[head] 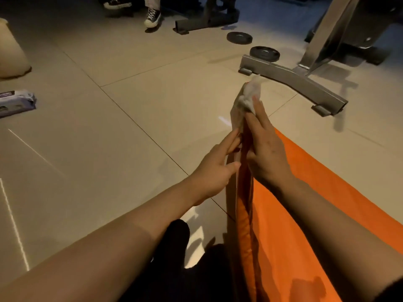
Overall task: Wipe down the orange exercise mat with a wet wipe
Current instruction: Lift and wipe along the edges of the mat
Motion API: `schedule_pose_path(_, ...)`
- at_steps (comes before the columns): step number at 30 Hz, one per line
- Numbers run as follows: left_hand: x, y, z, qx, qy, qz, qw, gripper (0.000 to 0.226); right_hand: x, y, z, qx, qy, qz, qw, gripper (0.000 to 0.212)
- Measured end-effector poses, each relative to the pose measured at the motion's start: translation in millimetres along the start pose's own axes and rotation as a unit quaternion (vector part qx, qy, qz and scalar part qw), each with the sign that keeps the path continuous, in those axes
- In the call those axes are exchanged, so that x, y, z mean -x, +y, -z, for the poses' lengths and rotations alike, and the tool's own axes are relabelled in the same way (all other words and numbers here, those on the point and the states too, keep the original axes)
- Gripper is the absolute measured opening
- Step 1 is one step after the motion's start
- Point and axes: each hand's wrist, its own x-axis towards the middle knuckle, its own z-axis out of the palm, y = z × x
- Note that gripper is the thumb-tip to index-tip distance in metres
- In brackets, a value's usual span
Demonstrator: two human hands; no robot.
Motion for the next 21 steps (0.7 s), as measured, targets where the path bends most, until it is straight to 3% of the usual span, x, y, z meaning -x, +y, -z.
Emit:
schedule_pose_path(3, -16, 1, -2, -0.126, -0.041, -0.061, 0.989, 0.079, 8, 8, 14, -0.029, 0.017, -0.031, 0.999, 0.073)
schedule_pose_path(6, -31, 3, 1, -0.279, -0.072, -0.112, 0.951, 0.084, 59, 11, 21, -0.047, 0.01, -0.068, 0.997, 0.063)
schedule_pose_path(11, -62, 19, 5, -0.503, -0.085, -0.259, 0.82, 0.077, 85, 3, 20, -0.081, 0.04, -0.155, 0.984, 0.065)
schedule_pose_path(14, -84, 28, 9, -0.575, -0.081, -0.33, 0.744, 0.071, 69, 1, 24, -0.05, 0.07, -0.188, 0.978, 0.068)
schedule_pose_path(19, -113, 43, 11, -0.668, -0.149, -0.366, 0.63, 0.068, 99, -9, 4, 0.013, 0.067, -0.205, 0.976, 0.053)
schedule_pose_path(21, -122, 47, 13, -0.692, -0.179, -0.378, 0.588, 0.069, 120, -14, -4, 0.035, 0.065, -0.216, 0.974, 0.058)
